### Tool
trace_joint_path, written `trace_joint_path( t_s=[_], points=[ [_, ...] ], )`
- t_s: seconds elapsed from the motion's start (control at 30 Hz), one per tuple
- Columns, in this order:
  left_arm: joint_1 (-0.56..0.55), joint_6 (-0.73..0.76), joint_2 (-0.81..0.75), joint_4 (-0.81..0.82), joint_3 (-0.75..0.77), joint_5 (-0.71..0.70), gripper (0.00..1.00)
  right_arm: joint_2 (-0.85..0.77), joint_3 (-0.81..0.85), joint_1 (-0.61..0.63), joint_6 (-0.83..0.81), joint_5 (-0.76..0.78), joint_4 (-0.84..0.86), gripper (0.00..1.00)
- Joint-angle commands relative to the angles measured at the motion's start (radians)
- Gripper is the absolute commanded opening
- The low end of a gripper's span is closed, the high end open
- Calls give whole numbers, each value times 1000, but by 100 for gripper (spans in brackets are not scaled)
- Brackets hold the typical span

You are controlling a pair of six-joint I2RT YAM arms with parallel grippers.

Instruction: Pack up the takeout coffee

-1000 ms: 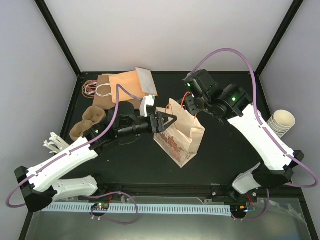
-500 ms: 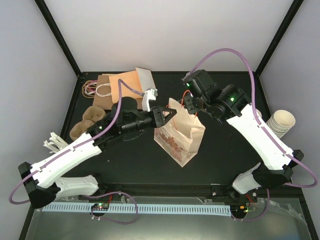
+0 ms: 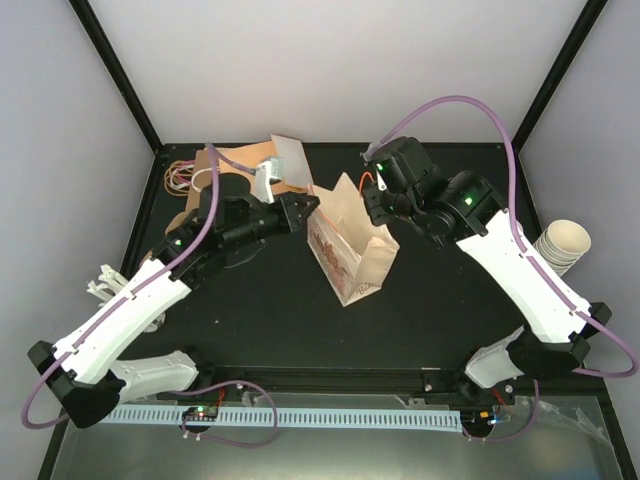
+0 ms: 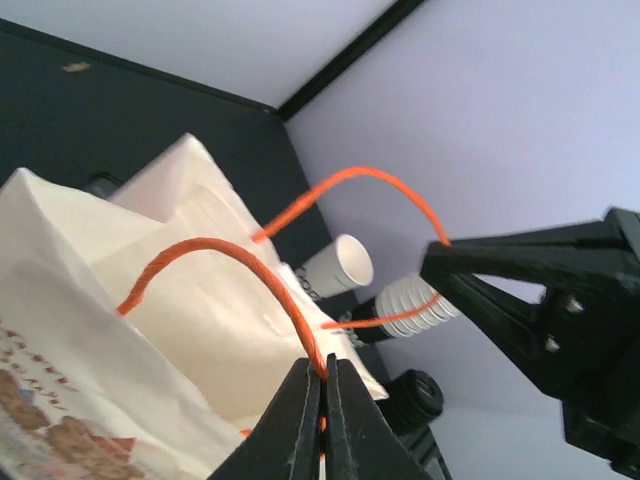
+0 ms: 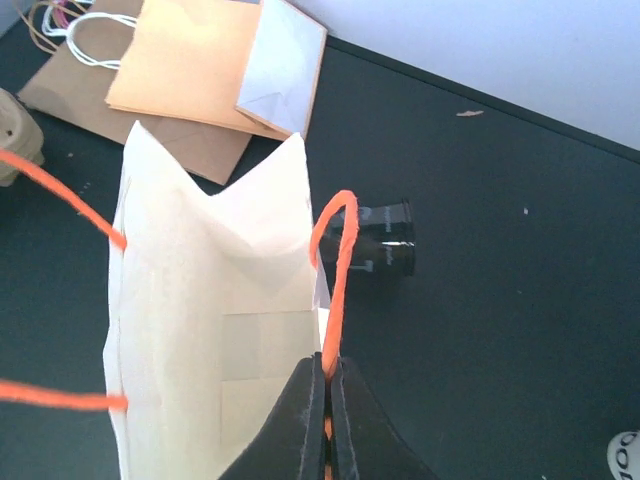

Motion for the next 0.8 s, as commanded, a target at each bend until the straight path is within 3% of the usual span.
trace_joint_path(
  t_s=[0.0,0.43,0.77],
  points=[
    [103,51,-53,-71,41,68,2,13,4,-4,20,-47,80,1],
    [339,87,-66,-101,32,267,2,154,100,-3,38,-178,186,1],
    [451,120,-23,-108,43,340,2,236,165,-5,50,-98,196,2]
  ],
)
